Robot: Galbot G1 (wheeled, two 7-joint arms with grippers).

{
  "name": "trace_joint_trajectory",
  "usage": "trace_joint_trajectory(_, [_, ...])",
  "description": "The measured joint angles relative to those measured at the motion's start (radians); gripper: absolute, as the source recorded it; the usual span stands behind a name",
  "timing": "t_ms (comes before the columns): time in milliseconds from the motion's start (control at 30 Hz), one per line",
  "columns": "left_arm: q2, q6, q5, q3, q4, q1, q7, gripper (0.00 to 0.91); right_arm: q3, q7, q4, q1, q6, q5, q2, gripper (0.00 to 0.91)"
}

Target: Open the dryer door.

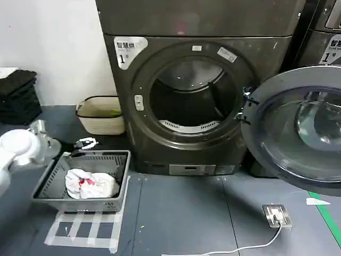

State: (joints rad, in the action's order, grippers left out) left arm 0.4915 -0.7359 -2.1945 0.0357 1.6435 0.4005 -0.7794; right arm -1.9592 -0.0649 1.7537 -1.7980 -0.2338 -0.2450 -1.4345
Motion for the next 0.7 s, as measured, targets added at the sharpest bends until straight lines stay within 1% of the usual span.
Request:
trace_joint_trajectory(133, [0.031,0.000,-0.062,0.154,-0.058,-0.129,-0.039,0.907,-0.001,0.000,-0.004,-0.003,0.005,0.000,0.000,0.907])
trace_joint_trajectory(233, [0.053,0.000,-0.101,0.267,-0.100,-0.227,-0.050,0.907,-0.001,0.001,-0.008,-0.003,0.009,0.000,-0.002,0.907])
trace_joint_trajectory(367, [0.078,0.000,-0.161,0.394,-0.131,-0.342,-0.102,0.907,0.001,0.001,-0.012,-0.001,0.016,0.000,-0.003,0.907])
trace_joint_trajectory(433, [0.090,0.000,-0.176,0.426,-0.140,-0.382,-0.130,0.907,0.001,0.001,-0.013,0.001,0.020,0.000,-0.004,0.907])
trace_joint_trajectory(533, [0.111,0.000,-0.227,0.448,-0.166,-0.420,-0.199,0.907,0.001,0.001,-0.015,0.002,0.024,0.000,-0.007,0.907])
trace_joint_trajectory(700, [0.110,0.000,-0.241,0.456,-0.188,-0.441,-0.238,0.907,0.001,0.001,-0.023,0.001,0.028,0.000,-0.008,0.907])
